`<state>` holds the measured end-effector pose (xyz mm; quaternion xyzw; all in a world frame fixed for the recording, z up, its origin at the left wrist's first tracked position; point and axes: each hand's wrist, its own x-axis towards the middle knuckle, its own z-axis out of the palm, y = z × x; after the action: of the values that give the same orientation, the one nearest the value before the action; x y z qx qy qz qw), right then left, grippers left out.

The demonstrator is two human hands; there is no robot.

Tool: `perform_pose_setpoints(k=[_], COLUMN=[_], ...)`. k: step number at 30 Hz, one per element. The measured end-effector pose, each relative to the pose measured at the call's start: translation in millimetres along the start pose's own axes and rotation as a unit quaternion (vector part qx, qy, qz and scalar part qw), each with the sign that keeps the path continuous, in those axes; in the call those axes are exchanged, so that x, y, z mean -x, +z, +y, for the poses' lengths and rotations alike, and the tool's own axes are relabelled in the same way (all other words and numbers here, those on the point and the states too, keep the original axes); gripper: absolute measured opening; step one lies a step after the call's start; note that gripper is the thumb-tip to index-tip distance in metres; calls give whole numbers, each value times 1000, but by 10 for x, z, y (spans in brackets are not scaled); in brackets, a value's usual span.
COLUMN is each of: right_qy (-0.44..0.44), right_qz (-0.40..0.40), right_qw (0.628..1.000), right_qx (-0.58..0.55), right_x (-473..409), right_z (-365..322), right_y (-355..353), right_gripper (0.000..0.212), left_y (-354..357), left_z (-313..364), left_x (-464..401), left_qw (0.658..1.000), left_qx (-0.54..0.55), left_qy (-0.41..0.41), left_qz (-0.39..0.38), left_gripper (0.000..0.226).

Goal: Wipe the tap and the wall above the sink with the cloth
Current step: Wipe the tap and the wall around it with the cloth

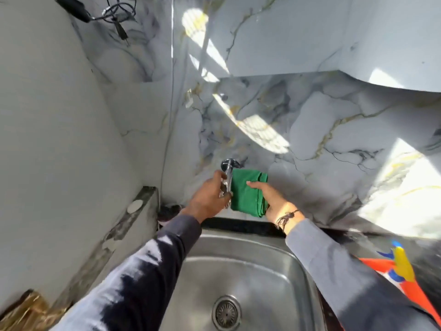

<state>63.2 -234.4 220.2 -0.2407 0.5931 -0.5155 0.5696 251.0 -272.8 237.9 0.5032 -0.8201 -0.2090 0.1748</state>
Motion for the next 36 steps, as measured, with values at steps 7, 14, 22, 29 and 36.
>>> perform_pose_setpoints(k=[7, 14, 22, 29, 36], right_qy=[-252, -335, -265, -142, -132], right_qz=[260, 236, 198, 259, 230], right_qw=[922, 839, 930, 944, 920], right_qx=[136, 357, 159, 149, 290], right_x=[-621, -991, -1040, -1151, -1128], right_z=[-208, -51, 37, -112, -176], right_y=[410, 696, 825, 949, 1164], right_gripper=[26, 33, 43, 51, 58], left_y=[-428, -687, -577, -569, -554], left_z=[-566, -682, -854, -840, -857], left_x=[-1060, -2157, -2504, -2457, -2487], left_qw=[918, 697, 640, 649, 647], left_qx=[-311, -472, -437, -426, -423], left_qy=[194, 422, 461, 466, 469], left_qz=[149, 336, 432, 424, 427], left_gripper=[63, 60, 74, 66, 67])
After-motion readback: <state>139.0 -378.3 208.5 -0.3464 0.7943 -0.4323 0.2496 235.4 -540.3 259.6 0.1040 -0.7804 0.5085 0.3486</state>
